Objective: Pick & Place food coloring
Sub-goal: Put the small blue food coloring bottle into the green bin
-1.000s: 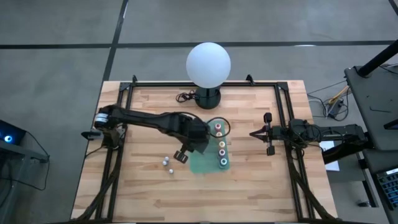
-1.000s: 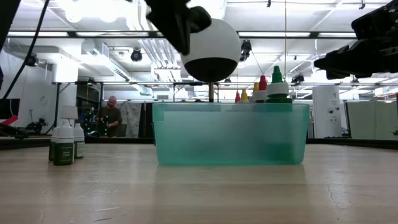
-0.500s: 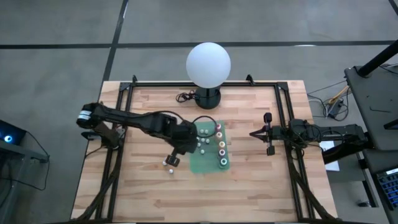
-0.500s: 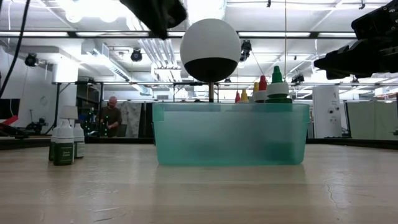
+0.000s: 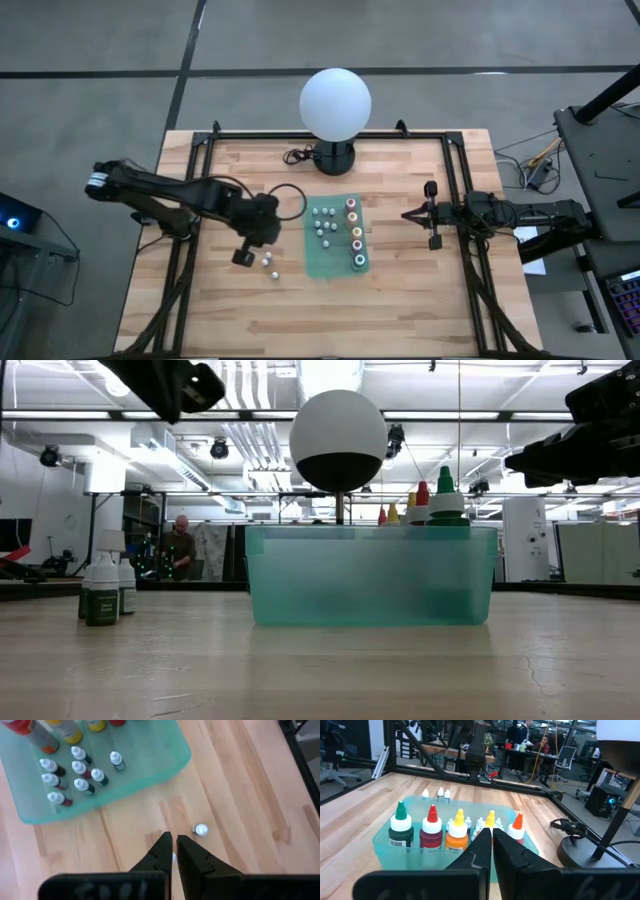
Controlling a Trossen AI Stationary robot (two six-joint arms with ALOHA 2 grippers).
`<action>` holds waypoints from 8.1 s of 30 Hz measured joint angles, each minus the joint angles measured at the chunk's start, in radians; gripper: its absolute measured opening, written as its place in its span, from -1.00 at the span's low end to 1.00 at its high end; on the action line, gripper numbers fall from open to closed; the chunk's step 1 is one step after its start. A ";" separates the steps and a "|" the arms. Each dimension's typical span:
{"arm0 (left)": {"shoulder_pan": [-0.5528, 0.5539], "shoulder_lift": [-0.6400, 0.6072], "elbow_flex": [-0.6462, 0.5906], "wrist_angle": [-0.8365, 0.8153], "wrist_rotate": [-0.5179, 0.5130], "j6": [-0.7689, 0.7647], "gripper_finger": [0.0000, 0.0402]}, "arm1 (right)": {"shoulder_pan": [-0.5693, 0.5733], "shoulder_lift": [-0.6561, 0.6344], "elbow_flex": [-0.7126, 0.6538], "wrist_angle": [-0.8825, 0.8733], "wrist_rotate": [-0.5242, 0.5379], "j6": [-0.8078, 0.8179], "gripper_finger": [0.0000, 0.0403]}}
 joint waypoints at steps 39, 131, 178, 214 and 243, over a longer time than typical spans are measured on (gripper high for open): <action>-0.023 -0.104 -0.228 -0.062 0.115 -0.134 -1.00 | 0.000 0.000 0.000 0.000 0.001 0.001 -0.96; -0.030 0.396 -0.083 -0.023 0.010 -1.427 -0.10 | 0.000 0.000 0.000 0.000 0.001 0.001 -0.96; -0.028 0.395 -0.139 0.064 0.010 -1.430 -0.52 | 0.001 0.000 0.000 0.000 0.001 0.002 -0.96; -0.010 0.390 0.037 -0.045 0.038 -1.348 -0.77 | 0.000 0.001 0.000 0.000 0.001 0.000 -0.96; 0.042 0.597 0.465 -0.095 0.053 -1.221 -0.77 | 0.000 0.001 0.000 0.000 0.001 0.000 -0.96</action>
